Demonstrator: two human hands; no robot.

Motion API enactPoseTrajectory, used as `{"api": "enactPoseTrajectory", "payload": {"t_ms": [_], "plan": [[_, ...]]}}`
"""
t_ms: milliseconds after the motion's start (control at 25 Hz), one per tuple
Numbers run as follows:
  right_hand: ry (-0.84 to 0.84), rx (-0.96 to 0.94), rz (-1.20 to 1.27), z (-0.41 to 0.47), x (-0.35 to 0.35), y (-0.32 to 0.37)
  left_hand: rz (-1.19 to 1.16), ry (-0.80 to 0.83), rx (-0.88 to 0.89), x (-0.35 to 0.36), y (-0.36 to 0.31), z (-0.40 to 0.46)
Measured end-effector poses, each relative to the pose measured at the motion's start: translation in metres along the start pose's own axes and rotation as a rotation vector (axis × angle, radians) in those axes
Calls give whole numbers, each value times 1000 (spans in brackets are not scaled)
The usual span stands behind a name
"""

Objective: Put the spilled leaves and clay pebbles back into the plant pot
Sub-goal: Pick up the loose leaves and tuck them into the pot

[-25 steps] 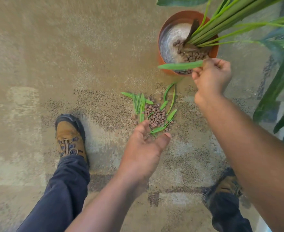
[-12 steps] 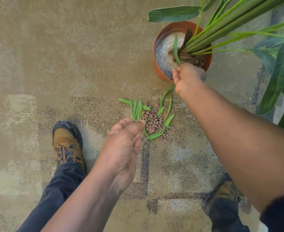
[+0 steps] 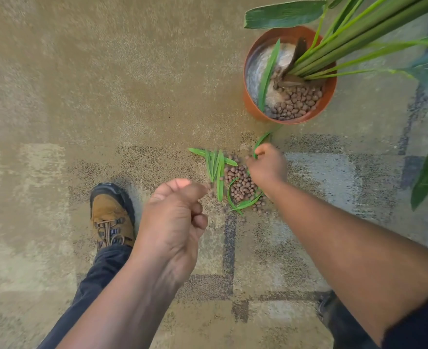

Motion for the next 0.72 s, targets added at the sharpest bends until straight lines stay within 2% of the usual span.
{"api": "enactPoseTrajectory", "payload": {"t_ms": [200, 360, 520, 720], "plan": [[162, -169, -179, 17, 49, -10, 99, -58, 6, -18, 11, 14], [149, -193, -291, 21, 65, -3, 69, -40, 38, -24, 14, 24], [72, -85, -141, 16, 44, -8, 97, -45, 52, -29, 26, 32], [33, -4, 118, -21, -11, -9, 337, -38, 41, -18, 34, 50]]}}
Point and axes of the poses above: each hand's wrist, its own z-axis towards the middle knuckle, its own x-axis out of the palm, y = z × x, the point moved 3 cm from there along z, towards the middle knuckle
